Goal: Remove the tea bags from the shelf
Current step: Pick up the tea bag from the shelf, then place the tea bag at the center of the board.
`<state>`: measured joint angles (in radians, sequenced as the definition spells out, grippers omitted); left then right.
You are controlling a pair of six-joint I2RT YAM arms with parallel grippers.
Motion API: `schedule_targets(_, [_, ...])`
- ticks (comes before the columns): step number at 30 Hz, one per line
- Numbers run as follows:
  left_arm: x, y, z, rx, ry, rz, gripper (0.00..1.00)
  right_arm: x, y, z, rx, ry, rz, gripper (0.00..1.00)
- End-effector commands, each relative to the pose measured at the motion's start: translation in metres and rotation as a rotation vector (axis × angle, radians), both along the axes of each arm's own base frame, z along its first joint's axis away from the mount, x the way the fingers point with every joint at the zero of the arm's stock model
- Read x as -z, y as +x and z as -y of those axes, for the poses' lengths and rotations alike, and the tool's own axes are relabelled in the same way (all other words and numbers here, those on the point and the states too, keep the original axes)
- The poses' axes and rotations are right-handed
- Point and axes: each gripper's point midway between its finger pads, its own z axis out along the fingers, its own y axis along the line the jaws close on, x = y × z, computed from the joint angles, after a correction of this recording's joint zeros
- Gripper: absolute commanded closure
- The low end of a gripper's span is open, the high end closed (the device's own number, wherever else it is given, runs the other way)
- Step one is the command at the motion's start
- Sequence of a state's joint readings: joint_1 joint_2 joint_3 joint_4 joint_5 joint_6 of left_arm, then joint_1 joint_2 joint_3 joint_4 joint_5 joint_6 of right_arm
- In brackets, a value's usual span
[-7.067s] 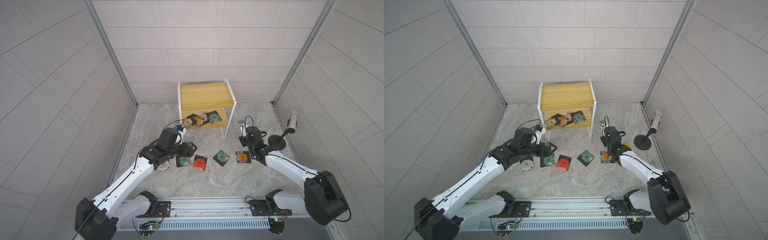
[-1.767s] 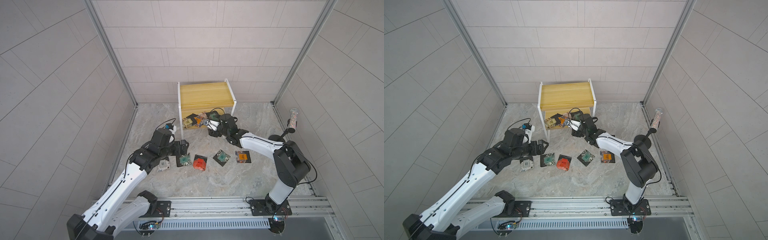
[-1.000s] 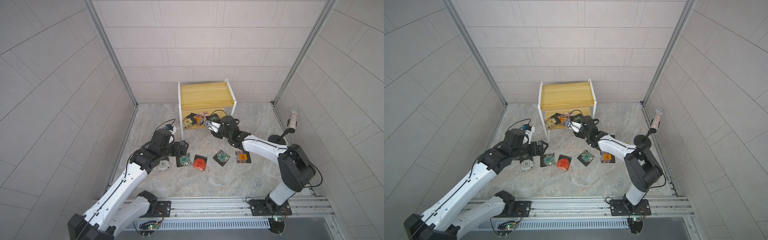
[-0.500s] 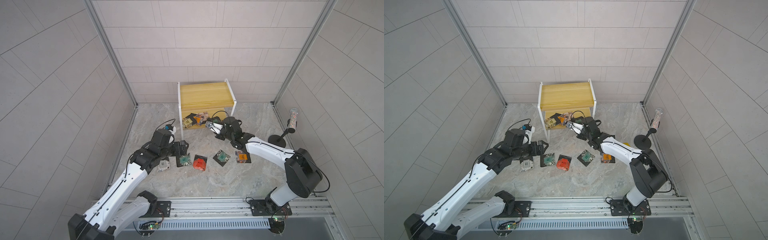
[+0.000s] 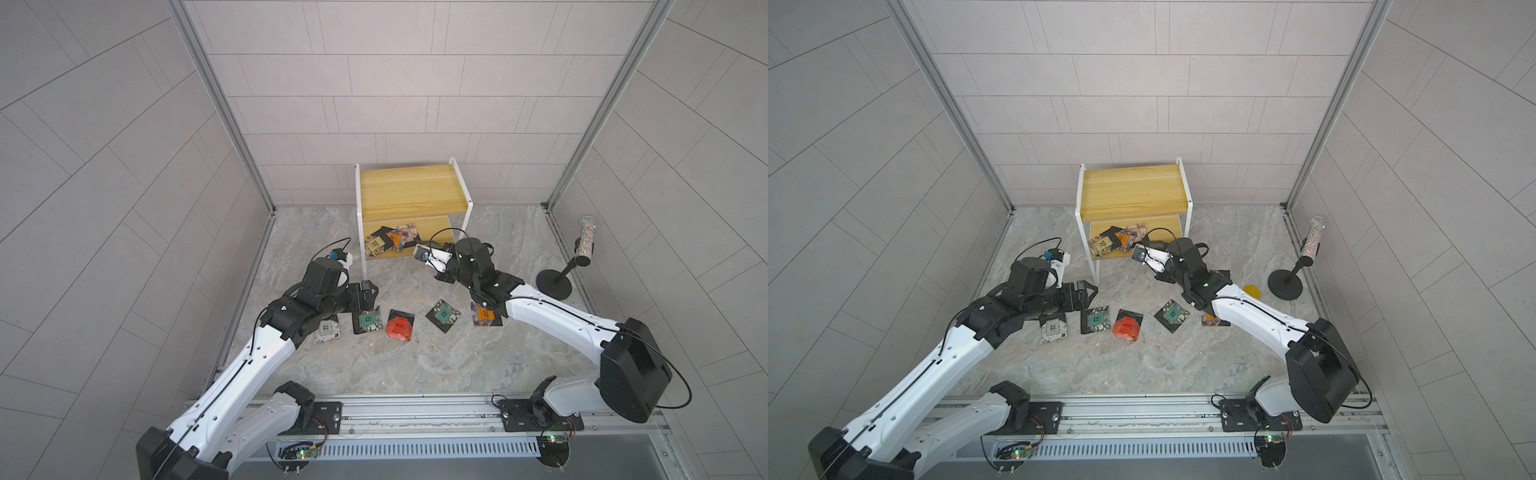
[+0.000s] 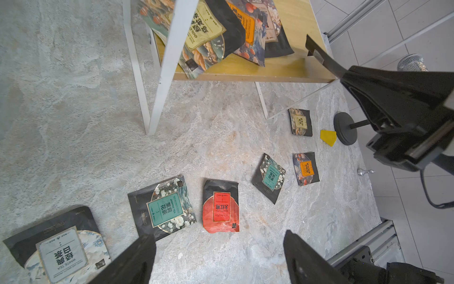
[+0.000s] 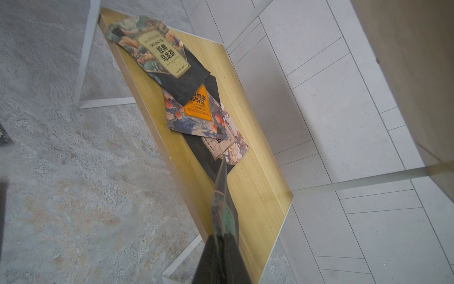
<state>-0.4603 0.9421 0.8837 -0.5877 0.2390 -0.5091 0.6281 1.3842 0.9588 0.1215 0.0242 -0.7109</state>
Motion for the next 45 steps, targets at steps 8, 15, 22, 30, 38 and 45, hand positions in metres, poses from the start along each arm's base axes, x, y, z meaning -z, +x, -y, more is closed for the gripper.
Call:
schedule_targets(8, [-0.002,0.002,0.002,-0.002,-0.025,0.008,0.11,-0.030,-0.046,0.010,-0.003,-0.022,0.052,0.93])
schedule_targets(15, [0.001,0.002,0.005,0.009,-0.038,0.000,0.11,-0.035,-0.081,0.030,0.064,0.009,0.001,0.94])
schedule_targets(22, [0.004,0.002,0.009,0.024,-0.051,-0.014,0.11,-0.031,-0.102,0.054,0.252,0.146,-0.148,0.95])
schedule_targets(30, [0.010,0.001,0.015,0.046,-0.063,-0.037,0.11,-0.004,-0.111,0.094,0.593,0.270,-0.285,0.97])
schedule_targets(38, [0.014,0.001,0.018,0.065,-0.062,-0.046,0.11,0.041,-0.127,0.132,0.917,0.286,-0.388,1.00])
schedule_targets(45, [0.017,-0.002,0.018,0.080,-0.054,-0.055,0.11,0.081,-0.147,0.146,1.067,0.320,-0.481,1.00])
